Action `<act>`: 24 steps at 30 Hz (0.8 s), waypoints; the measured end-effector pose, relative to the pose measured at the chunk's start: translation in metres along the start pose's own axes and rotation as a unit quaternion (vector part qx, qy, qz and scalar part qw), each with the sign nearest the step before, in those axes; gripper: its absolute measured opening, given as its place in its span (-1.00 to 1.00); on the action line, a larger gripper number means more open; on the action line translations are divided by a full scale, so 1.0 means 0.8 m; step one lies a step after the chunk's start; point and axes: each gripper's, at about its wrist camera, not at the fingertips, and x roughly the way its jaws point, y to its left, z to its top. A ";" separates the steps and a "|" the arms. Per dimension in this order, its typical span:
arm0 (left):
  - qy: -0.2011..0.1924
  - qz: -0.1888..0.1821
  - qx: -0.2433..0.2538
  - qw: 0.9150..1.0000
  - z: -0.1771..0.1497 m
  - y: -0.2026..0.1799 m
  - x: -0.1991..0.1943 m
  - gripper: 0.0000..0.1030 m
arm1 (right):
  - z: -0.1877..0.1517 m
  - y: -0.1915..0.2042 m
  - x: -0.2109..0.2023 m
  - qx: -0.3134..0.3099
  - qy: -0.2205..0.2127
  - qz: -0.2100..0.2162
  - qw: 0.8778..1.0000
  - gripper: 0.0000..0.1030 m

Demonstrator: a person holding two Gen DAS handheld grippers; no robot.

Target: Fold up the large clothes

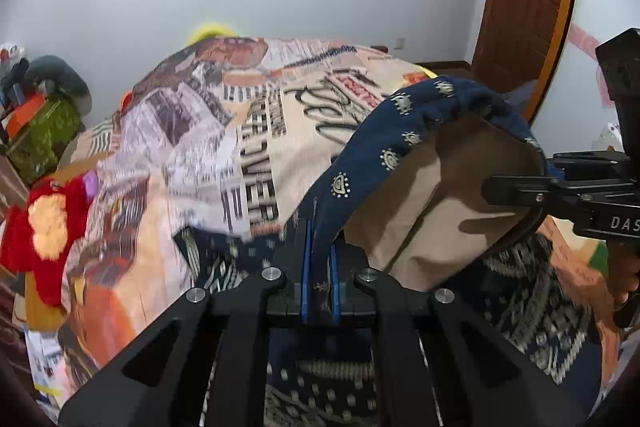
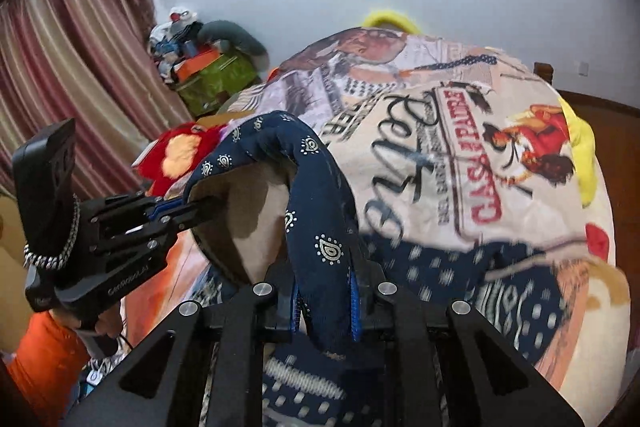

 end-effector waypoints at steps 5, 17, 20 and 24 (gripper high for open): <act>0.022 -0.015 -0.016 1.000 -0.040 -0.002 -0.015 -0.86 | -0.044 0.022 -0.019 -0.010 0.015 0.000 1.000 -0.70; 0.069 -0.034 -0.061 0.995 -0.121 -0.002 -0.023 -0.86 | -0.143 0.036 -0.023 0.007 0.079 -0.007 0.997 -0.69; 0.083 -0.029 -0.064 0.994 -0.140 -0.003 -0.019 -0.86 | -0.158 0.036 -0.021 0.013 0.098 -0.013 0.995 -0.68; 0.097 -0.024 -0.064 0.993 -0.163 -0.005 -0.018 -0.86 | -0.171 0.036 -0.014 0.018 0.126 -0.018 0.992 -0.68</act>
